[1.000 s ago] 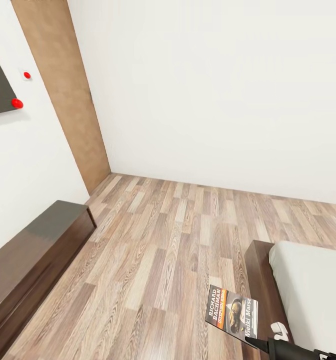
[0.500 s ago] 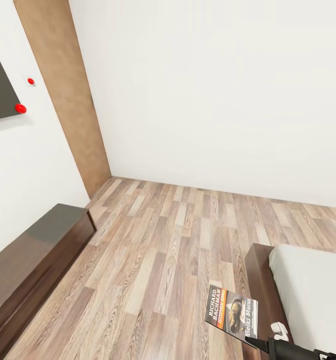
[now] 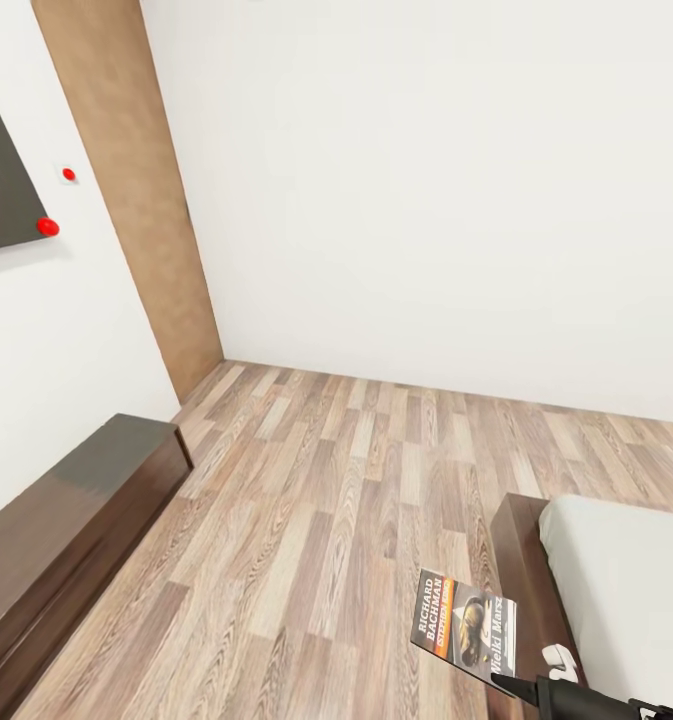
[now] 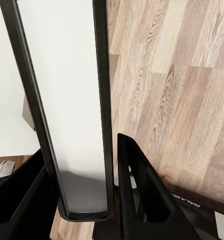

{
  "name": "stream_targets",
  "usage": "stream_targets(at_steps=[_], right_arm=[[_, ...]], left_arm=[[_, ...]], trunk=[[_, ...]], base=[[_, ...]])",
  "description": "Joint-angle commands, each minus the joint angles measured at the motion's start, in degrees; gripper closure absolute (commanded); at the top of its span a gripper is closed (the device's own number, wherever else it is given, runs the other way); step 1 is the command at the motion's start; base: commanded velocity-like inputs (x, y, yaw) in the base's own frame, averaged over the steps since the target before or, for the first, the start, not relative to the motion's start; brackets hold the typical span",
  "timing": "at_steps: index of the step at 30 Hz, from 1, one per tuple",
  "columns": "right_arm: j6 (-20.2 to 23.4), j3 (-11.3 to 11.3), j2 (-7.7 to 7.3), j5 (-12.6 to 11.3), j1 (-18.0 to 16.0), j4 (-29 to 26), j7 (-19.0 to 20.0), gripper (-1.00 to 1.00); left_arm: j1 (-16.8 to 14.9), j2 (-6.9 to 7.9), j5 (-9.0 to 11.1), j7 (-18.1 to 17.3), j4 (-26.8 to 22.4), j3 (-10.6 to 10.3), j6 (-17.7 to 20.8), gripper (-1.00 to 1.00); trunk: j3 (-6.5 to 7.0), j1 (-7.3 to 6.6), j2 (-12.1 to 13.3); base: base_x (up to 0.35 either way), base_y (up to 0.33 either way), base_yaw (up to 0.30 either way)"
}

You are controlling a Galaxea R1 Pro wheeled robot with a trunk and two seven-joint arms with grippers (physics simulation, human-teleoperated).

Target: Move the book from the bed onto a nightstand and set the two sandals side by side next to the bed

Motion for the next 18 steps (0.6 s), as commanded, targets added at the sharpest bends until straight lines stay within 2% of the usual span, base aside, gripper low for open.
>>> stream_targets(at_steps=[1, 18], right_arm=[[0.6, -0.1, 0.0, -0.1, 0.0, 0.0, 0.2, 1.0], [0.6, -0.1, 0.0, -0.1, 0.0, 0.0, 0.2, 1.0]], left_arm=[[0.0, 0.01, 0.4, -0.3, 0.1, -0.1, -0.1, -1.0], [0.0, 0.01, 0.4, -0.3, 0.1, -0.1, -0.1, -1.0]], trunk=[[0.03, 0.01, 0.0], [1.59, 0.01, 0.0]], base=[[0.0, 0.0, 0.0], [0.0, 0.0, 0.0]])
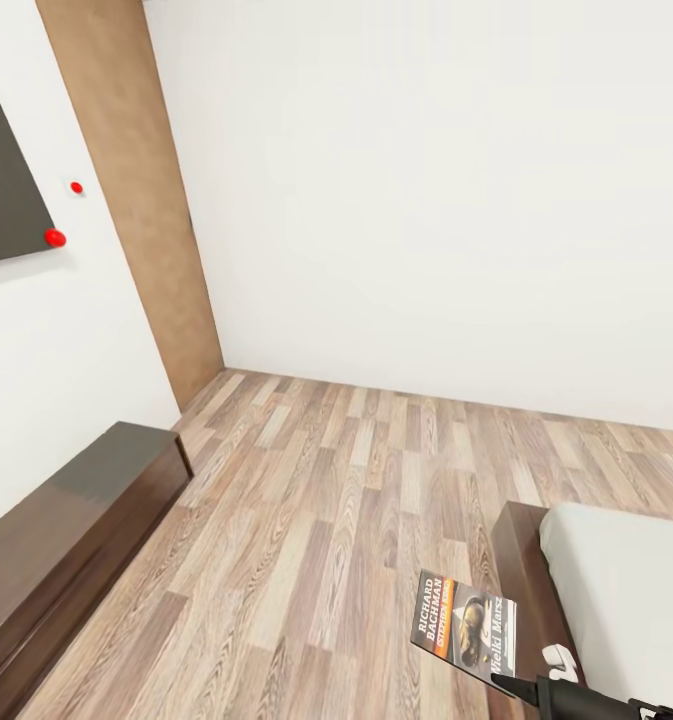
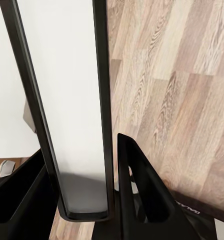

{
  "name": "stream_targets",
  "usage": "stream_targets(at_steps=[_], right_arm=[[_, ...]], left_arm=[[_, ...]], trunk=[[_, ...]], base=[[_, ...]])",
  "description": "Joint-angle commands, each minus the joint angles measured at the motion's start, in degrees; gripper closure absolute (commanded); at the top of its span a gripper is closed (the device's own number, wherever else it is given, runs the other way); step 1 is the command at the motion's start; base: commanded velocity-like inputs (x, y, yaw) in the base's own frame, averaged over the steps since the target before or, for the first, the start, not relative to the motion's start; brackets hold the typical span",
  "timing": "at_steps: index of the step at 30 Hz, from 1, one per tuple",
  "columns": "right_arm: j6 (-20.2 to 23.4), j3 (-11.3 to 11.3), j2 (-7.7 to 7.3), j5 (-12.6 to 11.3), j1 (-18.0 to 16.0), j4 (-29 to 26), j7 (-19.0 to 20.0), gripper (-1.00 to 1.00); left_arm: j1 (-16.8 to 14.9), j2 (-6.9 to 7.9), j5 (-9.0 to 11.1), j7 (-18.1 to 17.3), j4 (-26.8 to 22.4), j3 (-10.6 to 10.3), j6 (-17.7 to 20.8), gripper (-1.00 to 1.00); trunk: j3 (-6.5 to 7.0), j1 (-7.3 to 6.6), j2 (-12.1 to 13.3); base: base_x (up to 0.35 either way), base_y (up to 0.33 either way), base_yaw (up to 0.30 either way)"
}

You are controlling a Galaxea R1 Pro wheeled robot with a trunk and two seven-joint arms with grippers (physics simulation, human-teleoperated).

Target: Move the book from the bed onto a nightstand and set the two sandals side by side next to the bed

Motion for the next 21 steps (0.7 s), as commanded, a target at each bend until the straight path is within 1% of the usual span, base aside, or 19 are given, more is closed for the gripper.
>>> stream_targets(at_steps=[1, 21], right_arm=[[0.6, -0.1, 0.0, -0.1, 0.0, 0.0, 0.2, 1.0], [0.6, -0.1, 0.0, -0.1, 0.0, 0.0, 0.2, 1.0]], left_arm=[[0.0, 0.01, 0.4, -0.3, 0.1, -0.1, -0.1, -1.0], [0.0, 0.01, 0.4, -0.3, 0.1, -0.1, -0.1, -1.0]], trunk=[[0.03, 0.01, 0.0], [1.84, 0.01, 0.0]], base=[[0.0, 0.0, 0.0], [0.0, 0.0, 0.0]])
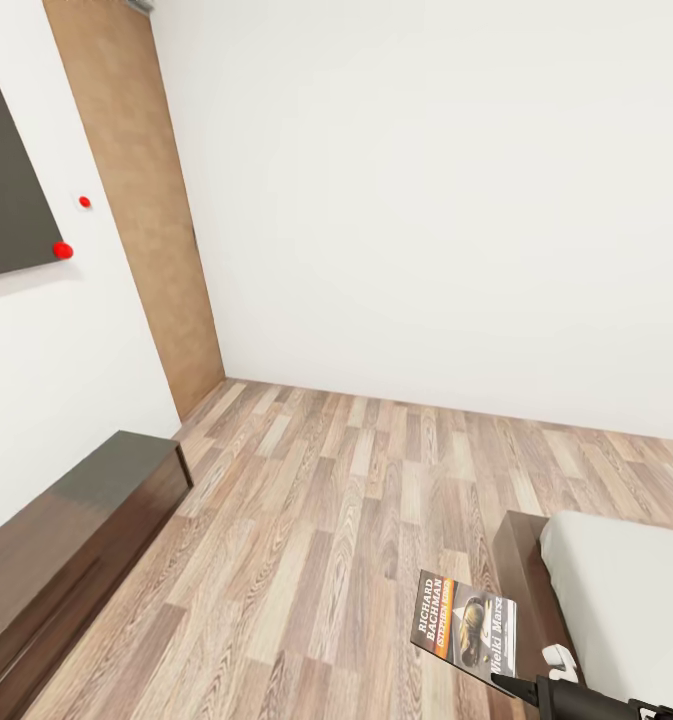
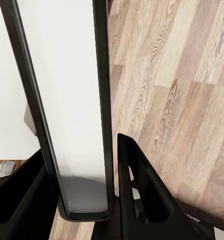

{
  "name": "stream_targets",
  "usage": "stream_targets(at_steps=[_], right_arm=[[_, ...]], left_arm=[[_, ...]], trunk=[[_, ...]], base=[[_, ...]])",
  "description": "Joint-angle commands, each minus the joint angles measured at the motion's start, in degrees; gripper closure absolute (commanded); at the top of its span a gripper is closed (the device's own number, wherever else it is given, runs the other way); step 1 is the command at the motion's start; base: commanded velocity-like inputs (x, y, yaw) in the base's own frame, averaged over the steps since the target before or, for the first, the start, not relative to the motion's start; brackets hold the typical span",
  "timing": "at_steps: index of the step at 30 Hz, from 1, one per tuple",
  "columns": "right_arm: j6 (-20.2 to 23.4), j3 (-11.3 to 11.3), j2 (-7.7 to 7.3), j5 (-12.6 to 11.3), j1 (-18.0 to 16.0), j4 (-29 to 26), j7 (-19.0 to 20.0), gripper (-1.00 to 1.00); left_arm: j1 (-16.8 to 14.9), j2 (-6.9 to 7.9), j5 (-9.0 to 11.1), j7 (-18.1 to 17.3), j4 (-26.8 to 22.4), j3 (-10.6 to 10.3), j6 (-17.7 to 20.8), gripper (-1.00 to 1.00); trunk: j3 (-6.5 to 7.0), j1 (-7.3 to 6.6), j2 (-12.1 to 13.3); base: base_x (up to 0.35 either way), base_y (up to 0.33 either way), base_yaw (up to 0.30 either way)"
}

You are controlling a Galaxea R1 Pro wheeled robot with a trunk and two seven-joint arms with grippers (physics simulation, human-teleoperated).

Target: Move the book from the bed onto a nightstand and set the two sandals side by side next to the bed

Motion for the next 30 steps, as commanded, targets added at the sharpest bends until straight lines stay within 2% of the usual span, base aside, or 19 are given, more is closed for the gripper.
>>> stream_targets(at_steps=[1, 8, 30], right_arm=[[0.6, -0.1, 0.0, -0.1, 0.0, 0.0, 0.2, 1.0], [0.6, -0.1, 0.0, -0.1, 0.0, 0.0, 0.2, 1.0], [0.6, -0.1, 0.0, -0.1, 0.0, 0.0, 0.2, 1.0]], left_arm=[[0.0, 0.01, 0.4, -0.3, 0.1, -0.1, -0.1, -1.0], [0.0, 0.01, 0.4, -0.3, 0.1, -0.1, -0.1, -1.0], [0.0, 0.01, 0.4, -0.3, 0.1, -0.1, -0.1, -1.0]], trunk=[[-0.02, 0.01, -0.1], [0.15, 0.01, -0.1], [2.13, 0.01, -0.1]], base=[[0.0, 0.0, 0.0], [0.0, 0.0, 0.0], [0.0, 0.0, 0.0]])
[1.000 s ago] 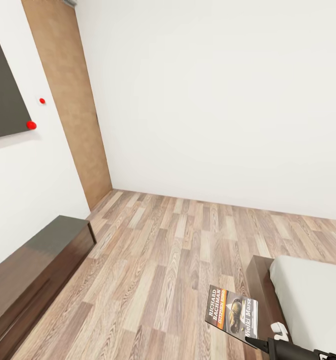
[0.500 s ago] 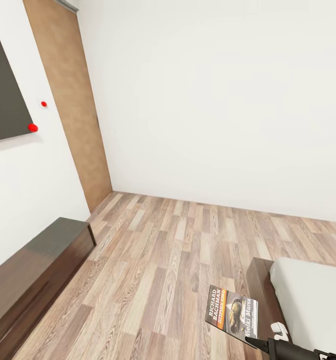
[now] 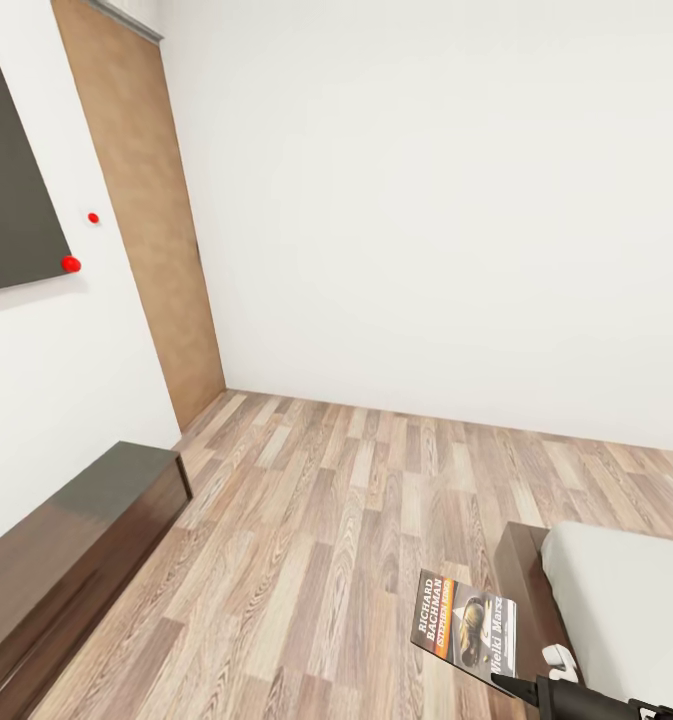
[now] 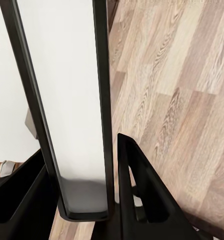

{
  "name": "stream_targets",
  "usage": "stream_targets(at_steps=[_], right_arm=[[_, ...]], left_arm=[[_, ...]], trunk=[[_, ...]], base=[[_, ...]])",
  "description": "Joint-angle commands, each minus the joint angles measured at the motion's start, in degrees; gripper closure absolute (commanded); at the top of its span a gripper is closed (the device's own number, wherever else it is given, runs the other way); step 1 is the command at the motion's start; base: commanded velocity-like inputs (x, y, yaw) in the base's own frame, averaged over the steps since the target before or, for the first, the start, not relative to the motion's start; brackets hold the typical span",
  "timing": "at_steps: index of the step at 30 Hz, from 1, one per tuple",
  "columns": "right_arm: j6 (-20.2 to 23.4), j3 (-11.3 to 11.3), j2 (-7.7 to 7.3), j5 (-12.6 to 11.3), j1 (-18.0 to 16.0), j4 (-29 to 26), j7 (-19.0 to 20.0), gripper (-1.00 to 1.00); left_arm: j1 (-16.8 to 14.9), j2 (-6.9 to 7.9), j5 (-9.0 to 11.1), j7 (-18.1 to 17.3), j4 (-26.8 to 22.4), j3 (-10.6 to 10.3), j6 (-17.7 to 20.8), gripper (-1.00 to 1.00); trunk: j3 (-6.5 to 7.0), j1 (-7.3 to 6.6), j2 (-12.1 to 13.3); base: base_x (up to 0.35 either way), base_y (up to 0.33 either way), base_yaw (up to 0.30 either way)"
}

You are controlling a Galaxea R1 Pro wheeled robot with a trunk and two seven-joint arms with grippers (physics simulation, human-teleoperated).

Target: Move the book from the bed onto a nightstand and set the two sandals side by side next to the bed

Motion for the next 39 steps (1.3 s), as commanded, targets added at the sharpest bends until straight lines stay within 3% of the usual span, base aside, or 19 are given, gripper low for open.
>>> stream_targets(at_steps=[1, 14, 28, 34, 39], right_arm=[[0.6, -0.1, 0.0, -0.1, 0.0, 0.0, 0.2, 1.0], [0.6, -0.1, 0.0, -0.1, 0.0, 0.0, 0.2, 1.0], [0.6, -0.1, 0.01, -0.1, 0.0, 0.0, 0.1, 1.0], [0.6, -0.1, 0.08, -0.1, 0.0, 0.0, -4.0, 1.0], [0.6, -0.1, 0.08, -0.1, 0.0, 0.1, -4.9, 1.0]], left_arm=[[0.0, 0.01, 0.4, -0.3, 0.1, -0.1, -0.1, -1.0], [0.0, 0.01, 0.4, -0.3, 0.1, -0.1, -0.1, -1.0], [0.0, 0.01, 0.4, -0.3, 0.1, -0.1, -0.1, -1.0], [0.0, -0.89, 0.3, -0.3, 0.0, -0.2, -0.1, -1.0], [0.0, -1.33, 0.4, -0.3, 1.1, -0.2, -0.1, -1.0]], trunk=[[0.02, 0.01, -0.1], [1.18, 0.01, -0.1], [1.29, 0.01, -0.1], [1.29, 0.01, -0.1], [1.29, 0.01, -0.1]], base=[[0.0, 0.0, 0.0], [0.0, 0.0, 0.0], [0.0, 0.0, 0.0], [0.0, 0.0, 0.0], [0.0, 0.0, 0.0]])
